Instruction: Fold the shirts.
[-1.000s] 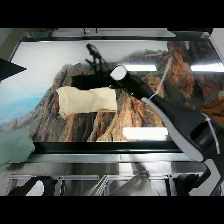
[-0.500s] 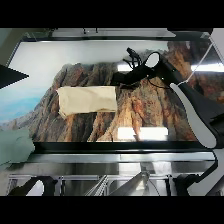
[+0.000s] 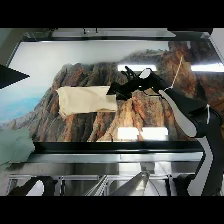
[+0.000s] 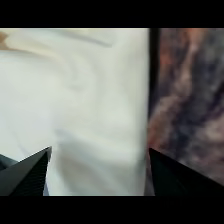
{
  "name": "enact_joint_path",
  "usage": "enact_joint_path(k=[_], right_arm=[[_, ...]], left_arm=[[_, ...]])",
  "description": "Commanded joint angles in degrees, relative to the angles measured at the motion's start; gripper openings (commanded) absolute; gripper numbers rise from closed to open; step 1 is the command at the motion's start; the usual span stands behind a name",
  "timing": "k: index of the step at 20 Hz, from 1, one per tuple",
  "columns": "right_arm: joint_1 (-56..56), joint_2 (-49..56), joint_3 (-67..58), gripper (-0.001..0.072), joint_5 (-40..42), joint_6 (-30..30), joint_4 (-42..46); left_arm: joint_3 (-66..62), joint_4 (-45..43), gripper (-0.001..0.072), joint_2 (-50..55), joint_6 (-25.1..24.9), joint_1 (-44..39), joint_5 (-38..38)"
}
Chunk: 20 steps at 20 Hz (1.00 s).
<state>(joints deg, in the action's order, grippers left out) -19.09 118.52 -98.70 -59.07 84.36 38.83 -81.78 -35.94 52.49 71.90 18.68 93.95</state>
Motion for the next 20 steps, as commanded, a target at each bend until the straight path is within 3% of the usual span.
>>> enact_joint_path(k=[1,5,6,7,9,13,18,20], right_arm=[[-2.0,0.9,0.0,0.0710,2.8,-2.3,-3.9],[-4.3,0.9,0.0,0.0701,3.6,-2.8,-5.7],[-4.9,0.9,0.0,0.0626,4.0,-2.8,-5.7],[-5.5,0.9,-0.1,0.0294,4.2,-2.8,-5.7],[-6.0,0.8,-0.8,0.0037,4.2,-2.8,-5.7],[-4.9,-2.8,-5.4,0.0016,3.5,-1.7,-3.8],[11.3,-18.5,-11.7,0.0015,-2.3,12.1,19.8],[21.2,-24.9,-12.8,0.0016,-7.1,14.7,24.3]], left_arm=[[0.0,-0.1,0.0015,0.0,-0.2,0.0,0.0],[0.0,-0.1,0.0015,0.0,-0.5,0.0,0.1],[0.0,-0.1,0.0015,0.0,-0.5,0.0,0.1],[0.0,-0.1,0.0015,0.0,-0.5,0.0,0.2],[0.0,-0.1,0.0015,0.0,-0.5,0.0,0.5],[0.0,-0.1,0.0016,0.0,-0.5,0.0,0.6],[0.0,-0.1,0.0015,0.0,-0.5,0.0,1.1],[0.0,-0.1,0.0015,0.0,-0.5,0.0,1.3]])
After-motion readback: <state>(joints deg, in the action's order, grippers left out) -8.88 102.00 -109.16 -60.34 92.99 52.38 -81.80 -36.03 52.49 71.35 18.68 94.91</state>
